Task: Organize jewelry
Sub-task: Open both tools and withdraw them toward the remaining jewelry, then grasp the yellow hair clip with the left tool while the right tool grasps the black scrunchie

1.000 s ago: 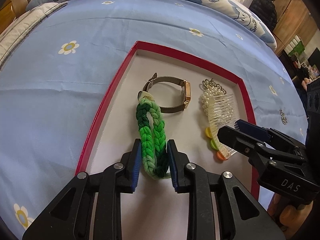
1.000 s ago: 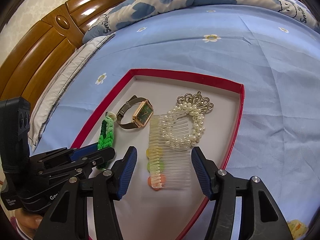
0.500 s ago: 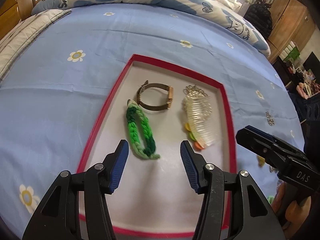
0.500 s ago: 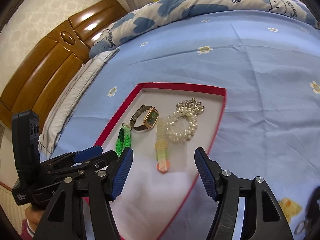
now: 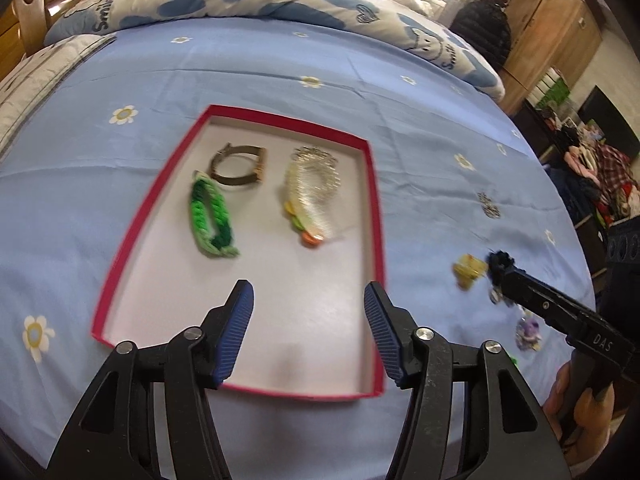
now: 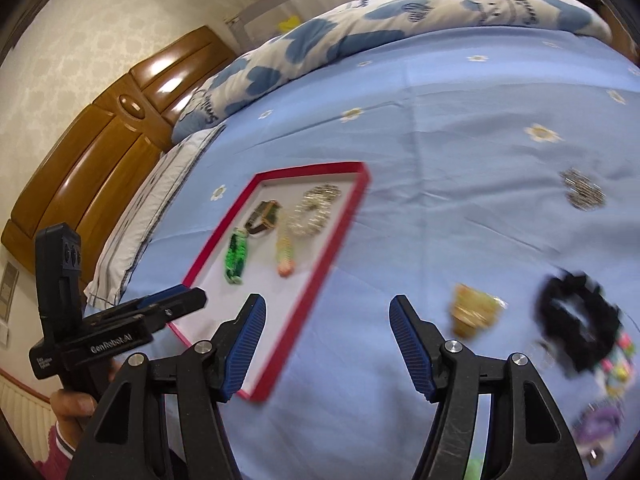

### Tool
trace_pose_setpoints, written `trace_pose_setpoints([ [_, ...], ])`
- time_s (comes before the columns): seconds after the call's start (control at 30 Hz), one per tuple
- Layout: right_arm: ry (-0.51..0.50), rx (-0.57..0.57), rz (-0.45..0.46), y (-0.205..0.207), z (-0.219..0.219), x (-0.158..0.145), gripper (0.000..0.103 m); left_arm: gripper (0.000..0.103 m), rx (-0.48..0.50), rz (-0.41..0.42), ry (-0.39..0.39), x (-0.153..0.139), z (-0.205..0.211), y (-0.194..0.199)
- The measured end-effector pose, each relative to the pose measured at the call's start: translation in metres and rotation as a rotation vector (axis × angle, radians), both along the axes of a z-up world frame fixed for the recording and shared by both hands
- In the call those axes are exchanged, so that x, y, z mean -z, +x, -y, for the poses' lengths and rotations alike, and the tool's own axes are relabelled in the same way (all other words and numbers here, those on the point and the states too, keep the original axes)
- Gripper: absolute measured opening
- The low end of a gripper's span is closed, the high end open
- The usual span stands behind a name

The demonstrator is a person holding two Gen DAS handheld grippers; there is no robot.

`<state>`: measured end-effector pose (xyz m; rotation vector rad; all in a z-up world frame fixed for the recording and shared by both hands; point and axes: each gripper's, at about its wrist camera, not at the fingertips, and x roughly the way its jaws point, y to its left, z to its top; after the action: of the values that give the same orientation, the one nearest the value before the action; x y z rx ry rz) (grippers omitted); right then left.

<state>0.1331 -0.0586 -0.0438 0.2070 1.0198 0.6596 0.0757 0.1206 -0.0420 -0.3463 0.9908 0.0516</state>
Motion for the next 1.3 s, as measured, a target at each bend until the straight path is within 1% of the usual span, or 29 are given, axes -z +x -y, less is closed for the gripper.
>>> trace_pose_setpoints([
  [0.1,-0.004,0.045,-0.008,-0.01,0.027,0.002,0.067,0.057,0.025,-0.003,-0.014,0.001,0.016,-0.002],
  [0.43,-0.011,0.191,-0.029,-0.039,0.104,0.009,0.067,0.058,0.118,-0.024,-0.015,0.002,0.066,-0.004],
  [0.7,-0.031,0.27,-0.036,-0.063,0.148,0.016,0.067,0.059,0.205,-0.041,-0.008,0.003,0.107,-0.005],
  [1.0,-0.052,0.332,-0.051,-0.073,0.181,0.03,0.067,0.06,0.287,-0.053,-0.008,0.004,0.147,-0.005],
  [1.13,-0.046,0.348,-0.043,-0.068,0.187,0.031,0.067,0.06,0.301,-0.053,0.019,0.004,0.157,0.009],
  [1.2,-0.051,0.344,-0.026,-0.06,0.187,0.03,0.067,0.062,0.308,-0.058,0.022,0.006,0.16,0.019],
  [1.3,-0.061,0.333,-0.013,-0.048,0.184,0.029,0.067,0.063,0.305,-0.059,0.031,0.011,0.163,0.037],
])
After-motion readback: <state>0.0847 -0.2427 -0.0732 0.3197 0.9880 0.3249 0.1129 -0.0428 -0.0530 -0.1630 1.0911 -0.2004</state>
